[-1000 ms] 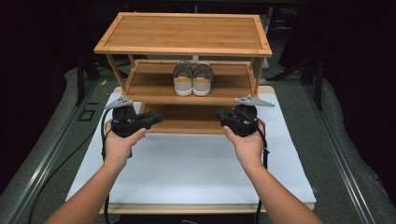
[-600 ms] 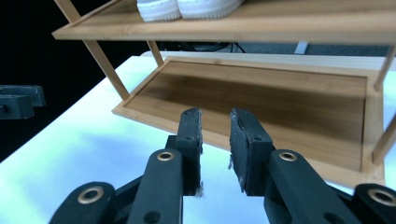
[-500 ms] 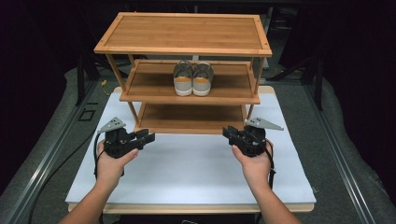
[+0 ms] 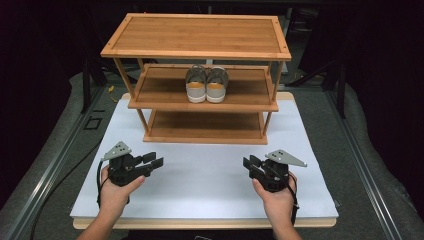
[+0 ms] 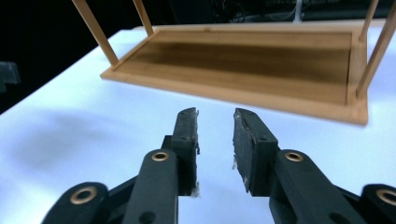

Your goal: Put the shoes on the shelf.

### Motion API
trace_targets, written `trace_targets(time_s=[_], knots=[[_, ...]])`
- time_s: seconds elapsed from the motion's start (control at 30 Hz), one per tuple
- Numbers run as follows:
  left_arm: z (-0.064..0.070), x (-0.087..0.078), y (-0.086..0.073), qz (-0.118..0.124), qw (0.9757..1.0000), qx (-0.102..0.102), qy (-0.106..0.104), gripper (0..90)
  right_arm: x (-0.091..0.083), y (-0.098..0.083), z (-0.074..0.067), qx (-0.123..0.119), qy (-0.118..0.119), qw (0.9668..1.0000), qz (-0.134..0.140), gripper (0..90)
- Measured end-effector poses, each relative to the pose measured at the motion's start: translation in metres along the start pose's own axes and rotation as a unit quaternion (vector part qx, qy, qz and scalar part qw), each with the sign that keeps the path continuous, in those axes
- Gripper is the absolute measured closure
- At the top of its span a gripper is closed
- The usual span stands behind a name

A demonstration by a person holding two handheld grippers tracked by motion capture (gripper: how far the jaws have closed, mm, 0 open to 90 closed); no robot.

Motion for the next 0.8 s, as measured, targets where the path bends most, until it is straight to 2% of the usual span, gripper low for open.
trace_targets(time_s=[0.13, 0.23, 0.33, 0.37, 0.43, 0.47, 0.53, 0.63, 0.8], knots=[[0.001, 0.001, -0.008, -0.004, 1.0, 0.008, 0.001, 53.6, -0.001, -0.016, 0.002, -0.001, -0.012, 0.9998, -0.014, 68.1], [-0.001, 0.003, -0.019, -0.003, 0.9999, 0.01, 0.014, 52.1, 0.003, -0.036, 0.005, -0.004, -0.02, 0.9994, -0.029, 66.7], [-0.005, 0.007, -0.032, -0.019, 0.9997, 0.004, 0.016, 52.2, 0.007, -0.044, 0.005, -0.007, -0.019, 0.9992, -0.033, 64.1], [-0.006, 0.007, -0.035, -0.024, 0.9996, 0.004, 0.015, 52.3, 0.009, -0.047, 0.006, -0.01, -0.011, 0.9991, -0.039, 63.4], [-0.008, 0.009, -0.042, -0.031, 0.9994, 0.0, 0.015, 52.3, 0.012, -0.052, 0.007, -0.022, -0.01, 0.9989, -0.04, 62.8], [-0.01, 0.01, -0.045, -0.033, 0.9993, 0.0, 0.017, 52.4, 0.013, -0.054, 0.007, -0.028, -0.015, 0.9986, -0.042, 62.4], [-0.013, 0.01, -0.051, -0.04, 0.999, 0.004, 0.022, 52.5, 0.014, -0.057, 0.008, -0.034, -0.01, 0.9985, -0.042, 61.2], [-0.019, 0.011, -0.057, -0.042, 0.9988, -0.001, 0.027, 52.2, 0.016, -0.062, 0.009, -0.044, -0.008, 0.9981, -0.043, 60.2], [-0.022, 0.015, -0.066, -0.053, 0.9978, 0.016, 0.037, 52.1, 0.019, -0.068, 0.01, -0.055, -0.013, 0.9972, -0.049, 57.0]])
Point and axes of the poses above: each handheld gripper's, and its own axes: x roughly forward along the jaws, y roughly out of its top, z roughly to its right, the point moved 3 cm from there along x, roughly forward along the jaws, and after that the axes turned 8 degrees about z, right-handed, at the moved point
